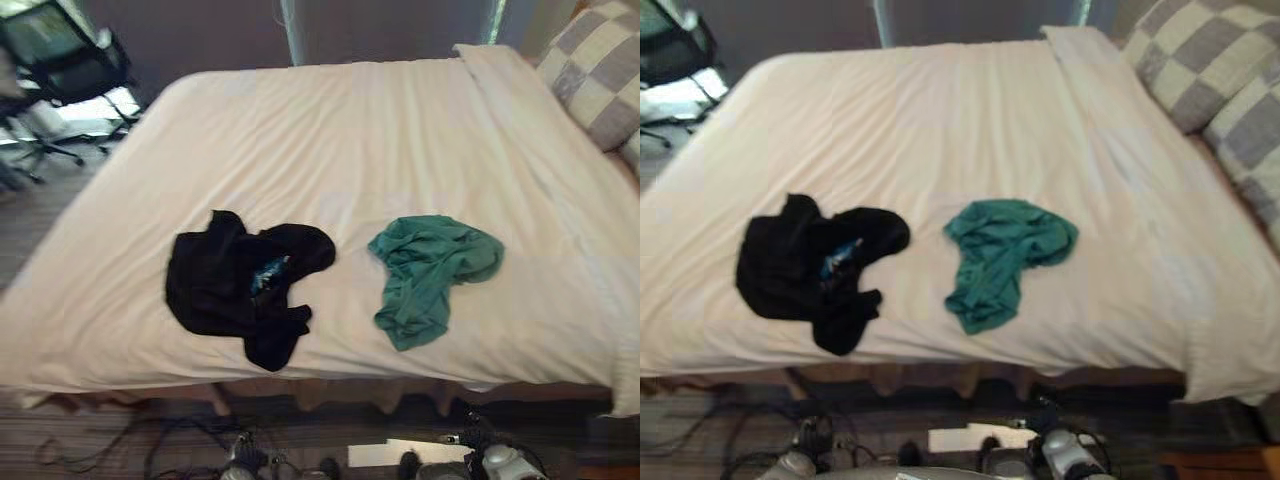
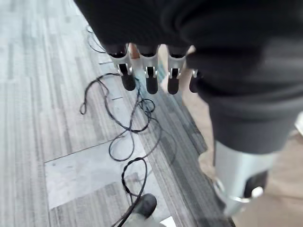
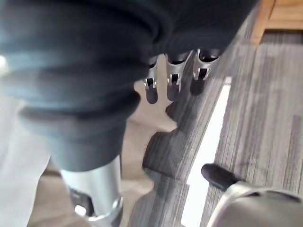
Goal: Tidy up the quilt and then pick up the clothes from the bed and put them into the laundry hamper.
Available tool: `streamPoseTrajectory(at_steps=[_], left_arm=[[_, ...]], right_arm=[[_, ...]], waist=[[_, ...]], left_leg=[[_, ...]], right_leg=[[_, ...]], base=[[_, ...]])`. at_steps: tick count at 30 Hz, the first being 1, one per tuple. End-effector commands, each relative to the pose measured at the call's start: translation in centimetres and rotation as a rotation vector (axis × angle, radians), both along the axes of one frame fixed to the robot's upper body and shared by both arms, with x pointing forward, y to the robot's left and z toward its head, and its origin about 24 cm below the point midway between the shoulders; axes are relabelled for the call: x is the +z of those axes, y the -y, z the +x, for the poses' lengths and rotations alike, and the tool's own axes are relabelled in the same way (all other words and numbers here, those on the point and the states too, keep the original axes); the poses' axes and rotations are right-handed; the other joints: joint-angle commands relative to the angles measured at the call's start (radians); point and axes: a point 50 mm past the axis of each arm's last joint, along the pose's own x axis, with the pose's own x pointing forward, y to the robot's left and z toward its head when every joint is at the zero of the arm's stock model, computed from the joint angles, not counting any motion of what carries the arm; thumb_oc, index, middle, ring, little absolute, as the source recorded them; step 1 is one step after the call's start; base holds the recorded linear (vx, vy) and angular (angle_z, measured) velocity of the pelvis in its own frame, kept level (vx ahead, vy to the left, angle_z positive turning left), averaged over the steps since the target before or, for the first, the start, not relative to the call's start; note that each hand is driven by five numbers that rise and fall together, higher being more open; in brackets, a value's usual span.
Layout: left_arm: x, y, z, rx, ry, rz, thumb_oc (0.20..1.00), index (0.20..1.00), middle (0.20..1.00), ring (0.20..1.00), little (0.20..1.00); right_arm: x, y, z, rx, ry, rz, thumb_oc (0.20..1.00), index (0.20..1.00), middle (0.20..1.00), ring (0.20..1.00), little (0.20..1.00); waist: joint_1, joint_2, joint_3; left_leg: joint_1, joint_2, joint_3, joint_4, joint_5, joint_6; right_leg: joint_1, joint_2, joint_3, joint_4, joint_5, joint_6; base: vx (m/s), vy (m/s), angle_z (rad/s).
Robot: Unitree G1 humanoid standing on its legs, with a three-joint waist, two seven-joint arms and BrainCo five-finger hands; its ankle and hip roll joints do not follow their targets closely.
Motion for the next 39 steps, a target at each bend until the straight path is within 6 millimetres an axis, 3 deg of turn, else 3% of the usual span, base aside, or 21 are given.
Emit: streamPoseTrajectory(at_steps=[1,2,4,6,8,11,12,14,17,18,20,25,29,31,33,34,35,36,37,38,39], left_arm=[[1.7,-0.3,4.2,-0.055,0.128,0.033,1.0,1.0,1.0,1.0,1.0],[1.7,-0.3,4.2,-0.055,0.128,0.033,1.0,1.0,1.0,1.0,1.0],[1.4,-0.2,3.6,-0.075,0.109,0.04,1.0,1.0,1.0,1.0,1.0],[1.3,0.0,3.5,-0.083,0.105,0.043,1.0,1.0,1.0,1.0,1.0],[1.1,1.1,3.6,-0.116,0.098,0.02,1.0,1.0,1.0,1.0,1.0],[1.6,1.0,4.7,-0.154,0.121,0.032,1.0,1.0,1.0,1.0,1.0],[1.9,0.7,5.1,-0.153,0.134,0.039,1.0,1.0,1.0,1.0,1.0],[2.1,0.3,5.4,-0.147,0.145,0.051,1.0,1.0,1.0,1.0,1.0],[2.0,-0.2,5.0,-0.13,0.134,0.051,1.0,1.0,1.0,1.0,1.0],[2.0,-0.2,5.0,-0.13,0.134,0.051,1.0,1.0,1.0,1.0,1.0],[1.4,-1.0,3.4,-0.089,0.084,0.062,1.0,1.0,1.0,1.0,1.0],[0.6,-2.4,0.5,0.085,0.026,0.054,1.0,1.0,1.0,1.0,1.0],[0.5,-7.4,-6.4,0.57,-0.066,0.092,1.0,1.0,1.0,1.0,1.0],[2.0,-11.6,-9.5,0.812,-0.031,0.184,1.0,1.0,1.0,1.0,1.0],[4.0,-14.9,-9.7,0.943,0.095,0.261,1.0,1.0,1.0,1.0,1.0],[4.0,-14.9,-9.7,0.943,0.095,0.262,1.0,1.0,1.0,1.0,1.0],[7.3,-18.6,-7.8,0.995,0.318,0.362,1.0,1.0,1.0,1.0,1.0],[9.6,-20.3,-5.9,0.946,0.447,0.424,1.0,1.0,1.0,1.0,1.0],[9.6,-20.3,-5.9,0.946,0.446,0.425,1.0,1.0,1.0,1.0,1.0],[11.8,-21.3,-3.9,0.868,0.562,0.482,1.0,1.0,1.0,1.0,1.0],[17.2,-22.1,0.6,0.654,0.815,0.576,1.0,1.0,1.0,1.0,1.0]], right_arm=[[0.6,0.9,1.2,-0.032,0.033,-0.019,1.0,1.0,1.0,1.0,1.0],[0.6,0.9,1.2,-0.032,0.033,-0.019,1.0,1.0,1.0,1.0,1.0],[0.5,1.0,0.9,-0.056,0.026,-0.014,1.0,1.0,1.0,1.0,1.0],[0.4,1.1,0.6,-0.072,0.025,-0.004,1.0,1.0,1.0,1.0,1.0],[-0.2,1.1,-0.7,-0.088,-0.013,0.004,1.0,1.0,1.0,1.0,1.0],[-0.1,0.7,-0.4,-0.117,-0.008,0.022,1.0,1.0,1.0,1.0,1.0],[0.0,0.1,0.3,-0.108,0.008,0.04,1.0,1.0,1.0,1.0,1.0],[0.3,-0.8,1.0,-0.088,0.03,0.059,1.0,1.0,1.0,1.0,1.0],[0.1,-1.2,0.6,-0.095,0.033,0.085,1.0,1.0,1.0,1.0,1.0],[0.1,-1.2,0.6,-0.095,0.033,0.085,1.0,1.0,1.0,1.0,1.0],[-0.5,-0.8,-0.9,-0.163,-0.002,0.1,1.0,1.0,1.0,1.0,1.0],[-1.0,1.7,-3.3,-0.341,-0.048,0.069,1.0,1.0,1.0,1.0,1.0],[-0.4,7.7,-7.2,-0.711,-0.031,-0.01,1.0,1.0,1.0,1.0,1.0],[1.7,12.1,-8.2,-0.87,0.106,-0.11,1.0,1.0,1.0,1.0,1.0],[3.7,14.5,-8.3,-0.891,0.221,-0.206,1.0,1.0,1.0,1.0,1.0],[3.6,14.4,-8.4,-0.891,0.22,-0.206,1.0,1.0,1.0,1.0,1.0],[6.0,16.6,-7.9,-0.873,0.334,-0.314,1.0,1.0,1.0,1.0,1.0],[7.5,17.6,-7.3,-0.847,0.4,-0.365,1.0,1.0,1.0,1.0,1.0],[7.4,17.6,-7.3,-0.847,0.4,-0.365,1.0,1.0,1.0,1.0,1.0],[8.7,18.4,-6.9,-0.822,0.453,-0.415,1.0,1.0,1.0,1.0,1.0],[11.9,19.8,-5.4,-0.759,0.594,-0.504,1.0,1.0,1.0,1.0,1.0]], waist=[[-0.021,-0.03,0.052],[-0.021,-0.03,0.052],[-0.03,-0.026,0.029],[-0.031,-0.018,0.011],[-0.055,0.005,-0.029],[-0.07,-0.026,-0.017],[-0.06,-0.029,-0.004],[-0.043,-0.021,0.0],[-0.057,-0.026,0.004],[-0.056,-0.026,0.002],[-0.053,-0.038,-0.014],[-0.053,-0.048,-0.041],[-0.051,-0.053,-0.056],[-0.055,-0.054,-0.058],[-0.056,-0.053,-0.06],[-0.056,-0.054,-0.063],[-0.057,-0.049,-0.061],[-0.058,-0.048,-0.062],[-0.058,-0.049,-0.063],[-0.058,-0.048,-0.063],[-0.057,-0.045,-0.061]], left_leg=[[-0.08,0.086,-0.023,0.076,0.019,-0.029],[-0.08,0.086,-0.023,0.076,0.018,-0.029],[0.007,0.148,-0.013,-0.098,-0.003,-0.005],[0.057,0.191,-0.065,-0.29,0.041,0.0],[0.123,0.163,-0.121,-0.387,0.012,-0.011],[0.153,0.099,-0.078,-0.387,-0.033,0.022],[0.169,0.104,-0.04,-0.387,-0.038,0.032],[0.17,0.108,0.01,-0.387,-0.038,0.046],[0.185,0.083,0.02,-0.387,-0.042,0.07],[0.182,0.083,0.02,-0.387,-0.041,0.07],[0.192,0.054,0.028,-0.387,-0.054,0.08],[0.218,0.055,0.05,-0.387,-0.064,0.077],[0.24,0.053,0.045,-0.387,-0.068,0.068],[0.25,0.054,0.042,-0.387,-0.073,0.06],[0.253,0.055,0.039,-0.387,-0.076,0.056],[0.249,0.055,0.039,-0.387,-0.072,0.056],[0.256,0.058,0.036,-0.387,-0.076,0.051],[0.255,0.059,0.034,-0.387,-0.075,0.049],[0.252,0.059,0.034,-0.387,-0.07,0.05],[0.251,0.059,0.032,-0.387,-0.07,0.049],[0.252,0.061,0.027,-0.387,-0.073,0.048]], right_leg=[[0.041,-0.029,0.066,-0.126,0.078,0.095],[0.041,-0.029,0.066,-0.126,0.078,0.095],[0.036,-0.066,0.07,-0.126,0.08,0.128],[0.03,-0.096,0.092,-0.126,0.082,0.155],[0.032,-0.129,0.077,-0.126,0.103,0.189],[-0.041,-0.178,0.114,-0.07,0.201,0.214],[-0.075,-0.182,0.085,-0.041,0.216,0.212],[-0.11,-0.176,-0.028,0.022,0.178,0.192],[-0.098,-0.07,0.026,0.087,0.1,0.177],[-0.1,-0.069,0.026,0.085,0.102,0.177],[-0.038,-0.046,0.035,0.028,0.086,0.157],[0.014,-0.055,0.062,-0.081,0.131,0.168],[0.063,-0.068,0.046,-0.126,0.139,0.179],[0.078,-0.073,0.037,-0.126,0.132,0.187],[0.084,-0.073,0.035,-0.126,0.127,0.189],[0.08,-0.073,0.035,-0.126,0.131,0.188],[0.09,-0.074,0.03,-0.126,0.123,0.192],[0.091,-0.074,0.028,-0.126,0.122,0.194],[0.088,-0.074,0.028,-0.126,0.126,0.193],[0.089,-0.074,0.026,-0.126,0.125,0.194],[0.09,-0.074,0.025,-0.124,0.12,0.199]], base=[[-0.02,0.161,0.1],[0.04,0.132,0.3],[0.12,0.4,0.13],[0.15,0.515,-0.4],[0.18,0.635,-0.2],[-0.01,0.423,-0.13],[-0.15,0.444,-0.34],[-0.13,0.277,-1.17],[-0.01,0.196,-0.8],[0.03,0.134,-0.4],[0.06,0.084,-0.21],[0.09,-0.023,-0.17],[0.11,-0.024,-0.04],[0.1,-0.024,0.06],[0.04,-0.011,0.04],[0.05,-0.008,0.09],[0.04,-0.011,0.1],[0.04,-0.011,0.12],[0.0,-0.013,0.16],[0.0,-0.014,0.21],[0.0,-0.014,0.2]])
